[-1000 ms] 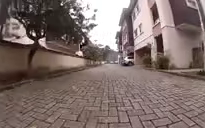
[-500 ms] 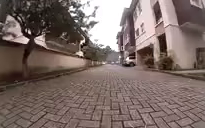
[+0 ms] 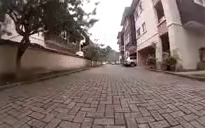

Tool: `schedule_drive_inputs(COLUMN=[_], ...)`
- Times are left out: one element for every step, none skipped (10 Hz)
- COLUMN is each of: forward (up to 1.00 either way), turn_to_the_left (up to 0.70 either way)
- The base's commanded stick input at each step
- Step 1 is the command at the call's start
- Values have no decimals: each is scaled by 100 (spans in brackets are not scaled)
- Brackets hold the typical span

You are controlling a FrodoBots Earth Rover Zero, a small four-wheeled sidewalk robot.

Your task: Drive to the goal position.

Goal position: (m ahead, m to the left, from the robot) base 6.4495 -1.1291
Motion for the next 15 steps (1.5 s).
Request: schedule_drive_inputs(forward=[70, 70, 70, 70, 70, 70, 70, 70, 70, 70, 70, 70, 70, 70, 70], turn_to_the_left=[0, 0, 0, 0, 0, 0, 0, 0, 0, 0, 0, 0, 0, 0, 0])
